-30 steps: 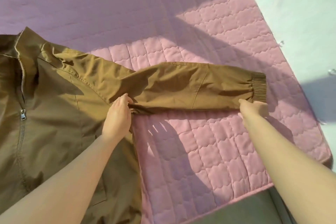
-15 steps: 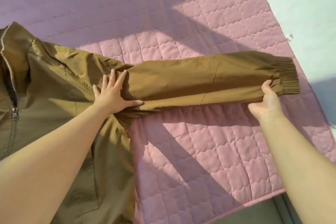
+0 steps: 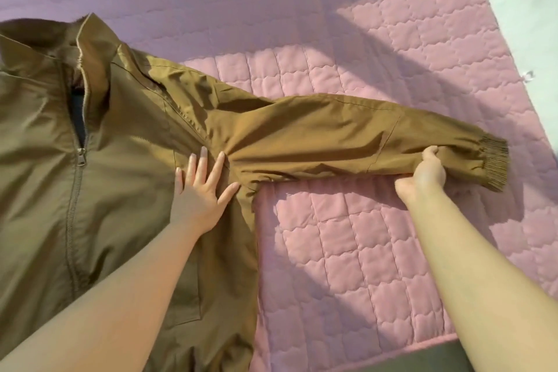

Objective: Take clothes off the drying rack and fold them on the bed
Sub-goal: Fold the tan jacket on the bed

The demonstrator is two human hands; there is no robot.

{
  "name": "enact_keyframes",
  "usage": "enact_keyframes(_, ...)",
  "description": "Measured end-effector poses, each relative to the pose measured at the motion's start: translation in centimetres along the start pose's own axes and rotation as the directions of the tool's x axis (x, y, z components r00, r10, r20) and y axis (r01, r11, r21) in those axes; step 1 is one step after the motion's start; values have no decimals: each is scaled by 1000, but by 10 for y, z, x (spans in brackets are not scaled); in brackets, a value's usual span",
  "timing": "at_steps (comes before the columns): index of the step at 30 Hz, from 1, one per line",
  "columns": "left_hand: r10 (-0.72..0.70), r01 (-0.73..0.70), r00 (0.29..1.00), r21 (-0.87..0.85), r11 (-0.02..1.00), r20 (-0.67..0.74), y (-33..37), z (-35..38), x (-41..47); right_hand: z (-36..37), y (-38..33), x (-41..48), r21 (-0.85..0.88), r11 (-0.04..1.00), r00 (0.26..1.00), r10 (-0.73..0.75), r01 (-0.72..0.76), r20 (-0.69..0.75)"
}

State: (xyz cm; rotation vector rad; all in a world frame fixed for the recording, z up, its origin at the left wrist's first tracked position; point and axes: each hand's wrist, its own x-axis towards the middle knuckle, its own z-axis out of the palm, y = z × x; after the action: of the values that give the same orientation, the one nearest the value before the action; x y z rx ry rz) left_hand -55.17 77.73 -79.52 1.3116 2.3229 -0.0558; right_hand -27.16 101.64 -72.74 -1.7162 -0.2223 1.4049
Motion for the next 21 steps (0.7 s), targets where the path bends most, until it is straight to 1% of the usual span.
enact_keyframes(1,8,-10,999,56,998,38,-8,-1,-5,12,-1,-10,-56,995,996,-87,86,-22)
enact_keyframes(2,7,-15,997,99,995,75,-19,-6,-11,26,-1,-24,-105,981,986,-168,165,-13)
enact_keyframes(3,3,-16,993,106,994,120,-28,-11,-15,39,-1,-41,-146,958,969,-247,249,26)
enact_keyframes(4,-3,-7,986,60,998,167,-36,-16,-17,53,-1,-58,-163,928,942,-325,336,89)
enact_keyframes(5,-7,14,976,-30,999,216,-41,-22,-19,67,1,-77,-168,886,898,-405,432,175)
enact_keyframes(6,-18,65,966,-175,982,256,-50,-34,-23,84,9,-103,-180,836,844,-467,519,264)
enact_keyframes(7,-24,128,955,-336,933,297,-50,-44,-22,95,15,-125,-218,776,793,-511,592,333)
enact_keyframes(8,-35,206,946,-511,835,323,-53,-58,-24,111,25,-152,-262,716,748,-528,647,403)
enact_keyframes(9,-50,274,940,-657,702,338,-56,-72,-26,124,35,-181,-296,660,708,-533,691,463)
enact_keyframes(10,-68,331,933,-770,545,353,-64,-88,-30,137,51,-211,-307,601,657,-535,737,531)
enact_keyframes(11,-72,360,929,-847,392,362,-85,-106,-36,154,73,-244,-296,547,599,-535,783,595)
enact_keyframes(12,-59,375,926,-892,252,373,-91,-117,-37,160,86,-265,-285,493,546,-538,822,643)
enact_keyframes(13,-50,374,927,-921,105,371,-112,-130,-41,171,107,-293,-269,445,492,-523,854,696)
enact_keyframes(15,-60,318,940,-926,-206,336,-157,-148,-51,188,159,-337,-194,363,355,-454,911,817)
enact_keyframes(16,-78,264,949,-902,-342,307,-182,-156,-56,196,186,-354,-179,302,294,-396,936,870)
enact_keyframes(17,-115,203,952,-868,-454,283,-207,-161,-61,202,215,-367,-194,216,254,-301,957,919)
enact_keyframes(18,-158,150,949,-834,-530,271,-227,-166,-67,205,242,-373,-226,114,242,-155,967,958)
enact_keyframes(19,-209,109,940,-817,-566,270,-247,-166,-72,206,270,-377,-245,-3,245,30,969,969)
enact_keyframes(20,-246,93,928,-816,-570,278,-268,-163,-77,205,298,-377,-247,-100,264,228,964,937)
enact_keyframes(21,-272,108,914,-828,-550,300,-287,-157,-82,200,323,-376,-258,-170,305,397,951,866)
